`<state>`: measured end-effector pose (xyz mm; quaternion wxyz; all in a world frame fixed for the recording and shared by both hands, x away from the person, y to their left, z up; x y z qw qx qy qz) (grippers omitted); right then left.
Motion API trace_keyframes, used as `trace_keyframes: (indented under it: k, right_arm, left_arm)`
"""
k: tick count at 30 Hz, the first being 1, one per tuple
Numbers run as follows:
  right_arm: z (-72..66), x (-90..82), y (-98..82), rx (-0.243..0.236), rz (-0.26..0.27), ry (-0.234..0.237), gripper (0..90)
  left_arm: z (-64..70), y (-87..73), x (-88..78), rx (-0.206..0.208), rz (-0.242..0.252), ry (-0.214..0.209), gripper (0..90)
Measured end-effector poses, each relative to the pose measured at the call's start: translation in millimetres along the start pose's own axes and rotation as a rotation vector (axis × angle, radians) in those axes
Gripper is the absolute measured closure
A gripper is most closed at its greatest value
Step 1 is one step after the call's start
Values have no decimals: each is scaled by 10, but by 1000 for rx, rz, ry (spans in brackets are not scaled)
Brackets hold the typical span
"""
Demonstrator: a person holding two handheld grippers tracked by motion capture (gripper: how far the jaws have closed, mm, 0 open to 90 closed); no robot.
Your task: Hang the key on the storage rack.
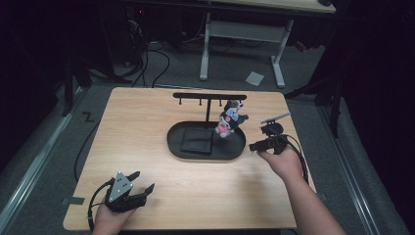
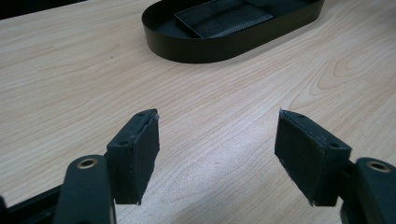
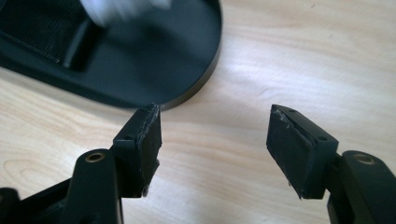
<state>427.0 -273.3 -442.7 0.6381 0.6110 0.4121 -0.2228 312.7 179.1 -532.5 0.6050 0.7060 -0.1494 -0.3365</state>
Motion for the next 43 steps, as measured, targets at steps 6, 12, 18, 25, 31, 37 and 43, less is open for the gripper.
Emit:
trace_keyframes:
  k: [6, 12, 18, 25, 31, 37, 43]
  right_arm:
    - [-33, 9, -326, -21, 70, -6, 354]
    - [-20, 26, -646, -38, 162, -32, 326]
    - [-61, 36, -951, -80, 245, -32, 303]
    - [-173, 18, -1294, -143, 385, -26, 210]
    - [-119, -128, -1564, -264, 498, -112, 170]
    - [3, -127, -1575, -145, 526, -48, 159]
    - [6, -61, -1590, -145, 502, -44, 160]
  left_arm:
    - [2, -13, 12, -1, -10, 3, 311]
    - [1, -22, 29, -5, -15, 5, 310]
    - [-3, -38, 63, -14, -26, 6, 309]
    - [-6, -44, 77, -22, -34, 25, 304]
    - [1, -20, 77, -26, -29, 22, 294]
    - [41, -9, 104, -27, -29, 15, 274]
    - [56, -14, 122, -11, -35, 0, 271]
Point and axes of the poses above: each handheld gripper's, and its own axes: x roughly forward along the jaws, y roughly out of its top, z roughly to its right, the point moved 2 cm from there along x, roughly forward along the jaws, and after that the axes turned 11 degrees about z, right-handed, at the moved point
